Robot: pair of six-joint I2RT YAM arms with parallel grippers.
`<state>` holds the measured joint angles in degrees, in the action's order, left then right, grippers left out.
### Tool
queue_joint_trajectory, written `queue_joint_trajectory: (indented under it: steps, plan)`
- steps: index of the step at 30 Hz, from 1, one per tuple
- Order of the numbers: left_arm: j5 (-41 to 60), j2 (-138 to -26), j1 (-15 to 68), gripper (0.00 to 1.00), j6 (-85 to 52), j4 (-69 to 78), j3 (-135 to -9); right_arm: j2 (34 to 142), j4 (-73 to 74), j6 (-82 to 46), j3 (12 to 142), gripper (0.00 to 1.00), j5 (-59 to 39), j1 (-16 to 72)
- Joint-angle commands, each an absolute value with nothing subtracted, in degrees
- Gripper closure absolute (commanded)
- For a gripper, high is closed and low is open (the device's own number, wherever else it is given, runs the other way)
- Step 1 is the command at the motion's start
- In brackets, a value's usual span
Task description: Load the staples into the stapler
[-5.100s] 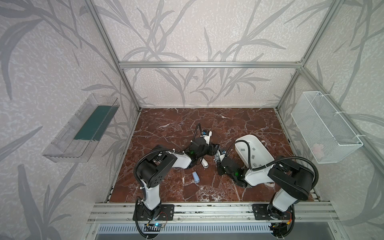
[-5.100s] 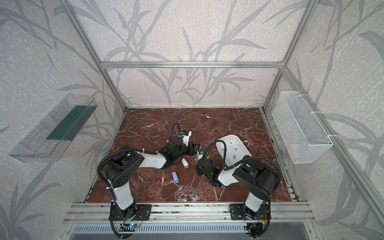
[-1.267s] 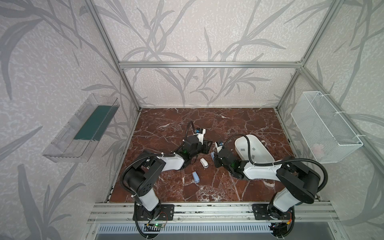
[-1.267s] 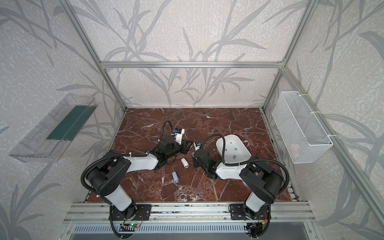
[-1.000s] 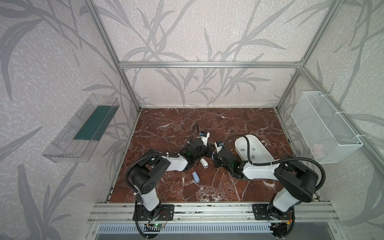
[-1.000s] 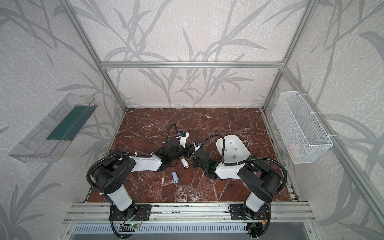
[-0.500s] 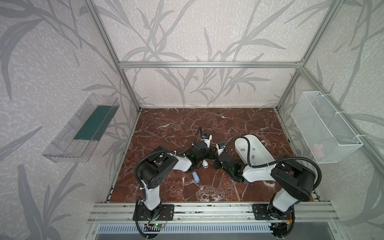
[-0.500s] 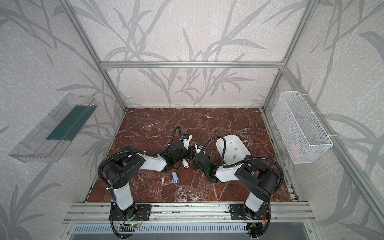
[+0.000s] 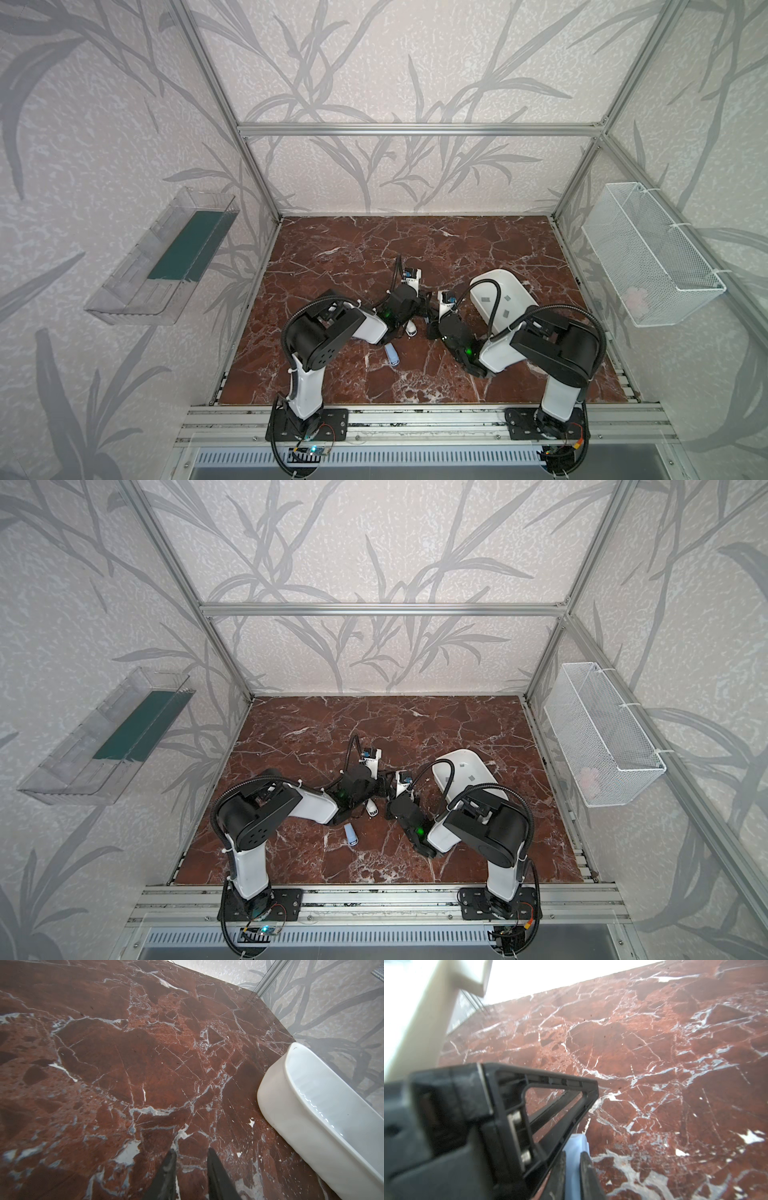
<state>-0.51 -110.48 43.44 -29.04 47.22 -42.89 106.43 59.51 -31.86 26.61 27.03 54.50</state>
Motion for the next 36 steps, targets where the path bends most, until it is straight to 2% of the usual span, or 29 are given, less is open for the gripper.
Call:
queue_joint_trajectory:
  steps: [1,5,9,12,13,14,15,16,18,20,22,23,25,27,29,33,36]
  plan:
    - [2.1,-111.4,46.2,0.71,-28.3,44.0,-43.6,109.0,49.8,-30.4,23.9,0.8,22.8,55.9]
    - [1.6,-105.4,44.7,0.69,-26.0,39.4,-44.4,99.5,35.2,-29.0,28.2,0.78,25.3,55.9]
    - [1.4,-97.6,41.5,0.65,-25.2,32.5,-46.1,88.1,23.2,-26.8,32.4,0.6,29.8,55.7]
    - [2.1,-92.1,38.3,0.63,-25.4,27.0,-47.6,80.1,13.9,-24.0,37.0,0.44,31.3,55.1]
    - [2.2,-90.0,37.3,0.61,-25.1,25.2,-47.8,77.4,10.9,-23.0,38.8,0.36,31.7,54.7]
    - [1.6,-87.8,36.2,0.57,-24.6,23.0,-48.2,74.6,6.5,-23.1,41.2,0.27,32.0,53.7]
    - [0.5,-86.2,35.2,0.52,-24.5,20.6,-48.5,72.4,2.2,-23.9,43.2,0.09,32.2,52.2]
    - [-0.4,-84.2,34.0,0.49,-24.2,17.9,-49.1,69.8,-2.7,-25.1,46.0,0.01,33.0,50.1]
    - [-2.8,-80.9,31.3,0.44,-22.6,12.2,-50.4,65.7,-10.1,-25.4,49.5,0.01,37.1,45.2]
    - [-8.5,-77.0,28.5,0.27,-20.4,8.7,-50.0,61.0,-13.4,-25.5,49.2,0.01,45.2,39.0]
    - [-13.9,-74.2,26.2,0.16,-15.6,7.3,-48.8,56.6,-7.4,-18.6,44.0,0.01,47.7,33.1]
    - [-15.7,-72.9,25.0,0.11,-12.1,7.2,-47.7,54.9,0.5,-11.6,39.4,0.01,49.9,29.6]
    - [-19.4,-71.1,22.8,0.01,-7.4,5.4,-46.2,52.0,3.0,-10.1,34.6,0.01,48.1,20.8]
    - [-21.4,-70.5,19.8,0.0,-4.0,8.5,-42.9,51.0,5.1,-10.8,30.3,0.01,39.9,10.6]
    - [-24.5,-70.5,17.1,0.0,-2.2,11.9,-39.6,51.6,8.6,-10.7,27.1,0.01,32.5,3.9]
    - [-24.0,-70.4,11.3,0.0,-5.1,13.0,-35.8,56.5,14.7,-9.3,25.0,0.01,29.8,1.0]
    - [-25.4,-73.1,8.2,0.0,-2.7,18.9,-32.1,65.3,18.9,-8.9,25.9,0.01,27.7,0.4]
